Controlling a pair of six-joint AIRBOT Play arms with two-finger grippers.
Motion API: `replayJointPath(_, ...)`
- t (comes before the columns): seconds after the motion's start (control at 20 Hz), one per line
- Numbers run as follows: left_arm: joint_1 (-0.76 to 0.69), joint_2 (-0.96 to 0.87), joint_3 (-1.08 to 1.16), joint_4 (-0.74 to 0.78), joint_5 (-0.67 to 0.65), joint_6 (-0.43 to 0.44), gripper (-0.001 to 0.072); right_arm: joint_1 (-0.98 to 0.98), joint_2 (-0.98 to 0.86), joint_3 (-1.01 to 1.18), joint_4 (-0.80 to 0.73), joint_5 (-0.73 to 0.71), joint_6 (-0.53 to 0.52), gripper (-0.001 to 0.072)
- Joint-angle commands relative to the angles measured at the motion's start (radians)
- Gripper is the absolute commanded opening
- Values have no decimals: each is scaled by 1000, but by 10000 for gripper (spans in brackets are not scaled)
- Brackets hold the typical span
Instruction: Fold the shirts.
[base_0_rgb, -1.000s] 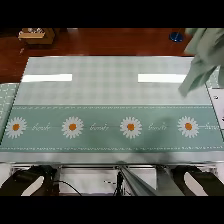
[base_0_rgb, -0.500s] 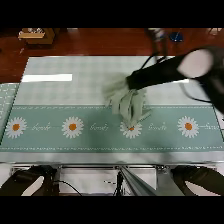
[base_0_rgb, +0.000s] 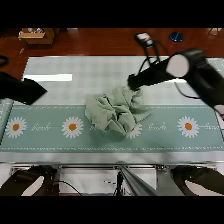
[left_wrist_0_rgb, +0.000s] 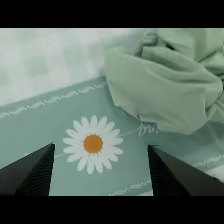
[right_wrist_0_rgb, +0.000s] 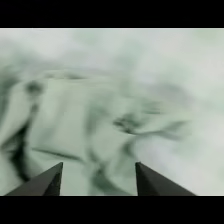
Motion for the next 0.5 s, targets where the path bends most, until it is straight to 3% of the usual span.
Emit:
replayJointPath(0.0,0,0,-251,-145,137,55,712,-190,95,9,-135,117,-62,530)
replayJointPath(0.2,1,-23,-512,-236,238,68,712,-481,102,-30,10,216,-161,530)
replayJointPath(0.45,116,-89,-669,-526,379,235,712,-686,102,-175,261,192,-236,530)
